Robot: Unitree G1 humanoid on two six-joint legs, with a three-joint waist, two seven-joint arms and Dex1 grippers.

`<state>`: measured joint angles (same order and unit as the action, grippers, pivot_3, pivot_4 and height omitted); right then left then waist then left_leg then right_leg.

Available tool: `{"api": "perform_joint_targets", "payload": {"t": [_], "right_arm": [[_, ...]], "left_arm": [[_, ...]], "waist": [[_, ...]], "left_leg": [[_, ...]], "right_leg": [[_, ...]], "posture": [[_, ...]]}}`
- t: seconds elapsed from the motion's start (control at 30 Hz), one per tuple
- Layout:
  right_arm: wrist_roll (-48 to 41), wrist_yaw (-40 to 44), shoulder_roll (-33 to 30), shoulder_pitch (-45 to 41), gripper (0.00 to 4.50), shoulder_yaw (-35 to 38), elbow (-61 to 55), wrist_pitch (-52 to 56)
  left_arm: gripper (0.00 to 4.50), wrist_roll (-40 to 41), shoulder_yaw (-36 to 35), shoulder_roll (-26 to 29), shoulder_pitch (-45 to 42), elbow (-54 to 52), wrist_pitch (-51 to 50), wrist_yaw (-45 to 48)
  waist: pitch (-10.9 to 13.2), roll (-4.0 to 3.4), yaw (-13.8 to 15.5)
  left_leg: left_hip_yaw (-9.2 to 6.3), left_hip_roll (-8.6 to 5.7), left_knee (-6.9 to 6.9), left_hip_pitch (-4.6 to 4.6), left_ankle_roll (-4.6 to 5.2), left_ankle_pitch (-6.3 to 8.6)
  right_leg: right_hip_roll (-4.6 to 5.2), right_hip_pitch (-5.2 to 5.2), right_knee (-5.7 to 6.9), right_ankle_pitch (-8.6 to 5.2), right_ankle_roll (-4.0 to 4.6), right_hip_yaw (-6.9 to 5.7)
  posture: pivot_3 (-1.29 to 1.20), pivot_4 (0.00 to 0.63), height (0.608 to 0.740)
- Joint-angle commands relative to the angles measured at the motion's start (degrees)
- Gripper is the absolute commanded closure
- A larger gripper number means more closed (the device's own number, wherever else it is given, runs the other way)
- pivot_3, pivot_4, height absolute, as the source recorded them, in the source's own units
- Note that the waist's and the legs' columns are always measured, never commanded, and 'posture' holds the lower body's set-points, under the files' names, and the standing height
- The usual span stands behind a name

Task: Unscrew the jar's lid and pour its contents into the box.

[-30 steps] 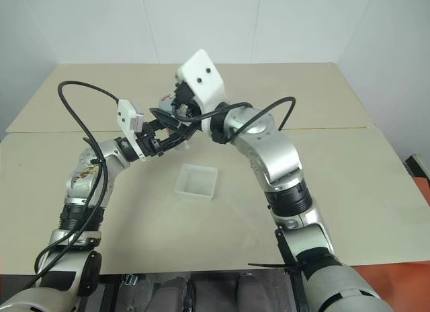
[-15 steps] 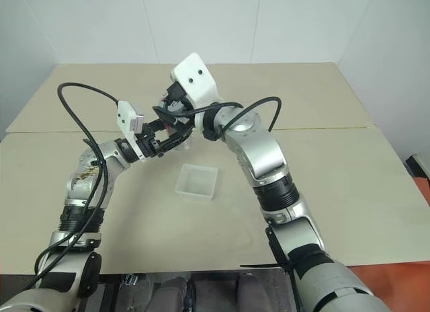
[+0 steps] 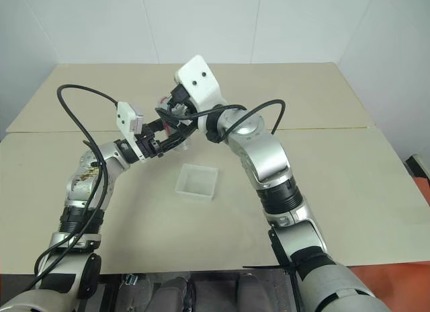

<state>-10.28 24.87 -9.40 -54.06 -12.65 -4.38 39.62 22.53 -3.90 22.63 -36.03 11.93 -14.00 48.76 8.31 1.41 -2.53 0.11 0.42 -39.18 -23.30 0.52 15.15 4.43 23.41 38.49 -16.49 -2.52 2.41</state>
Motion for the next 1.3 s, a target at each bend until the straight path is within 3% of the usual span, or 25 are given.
{"api": "perform_joint_targets", "payload": {"t": [0.03, 0.8, 1.3], "right_arm": [[-0.1, -0.7, -1.2, 0.2, 0.06, 2.9, -3.7, 0.8], [-2.3, -0.2, -6.3, 4.7, 0.06, 4.6, -8.5, 2.5], [-11.3, 9.2, -7.8, 5.5, 0.06, 9.0, -10.8, 0.1]], "left_arm": [[1.60, 1.0, -1.5, 0.5, -0.2, -1.8, 0.6, -0.2], [1.60, 1.3, -1.6, 1.0, 0.8, -3.2, 0.0, 0.4], [1.60, 1.2, -1.7, 1.3, -0.5, -1.7, 0.4, 1.6]], "waist": [[0.0, 0.00, 0.0], [0.0, 0.00, 0.0], [0.0, 0.00, 0.0]], "left_leg": [[0.00, 0.00, 0.00, 0.00, 0.00, 0.00], [0.00, 0.01, 0.02, 0.00, 0.01, 0.00], [0.00, 0.06, 0.03, -0.01, 0.02, 0.01]], "right_leg": [[0.00, 0.00, 0.00, 0.00, 0.00, 0.00], [-0.01, 0.00, -0.03, 0.00, 0.00, 0.01], [0.00, -0.03, -0.08, 0.00, 0.00, 0.01]], "posture": [[0.00, 0.150, 0.740], [0.00, 0.150, 0.740], [0.00, 0.150, 0.740]]}}
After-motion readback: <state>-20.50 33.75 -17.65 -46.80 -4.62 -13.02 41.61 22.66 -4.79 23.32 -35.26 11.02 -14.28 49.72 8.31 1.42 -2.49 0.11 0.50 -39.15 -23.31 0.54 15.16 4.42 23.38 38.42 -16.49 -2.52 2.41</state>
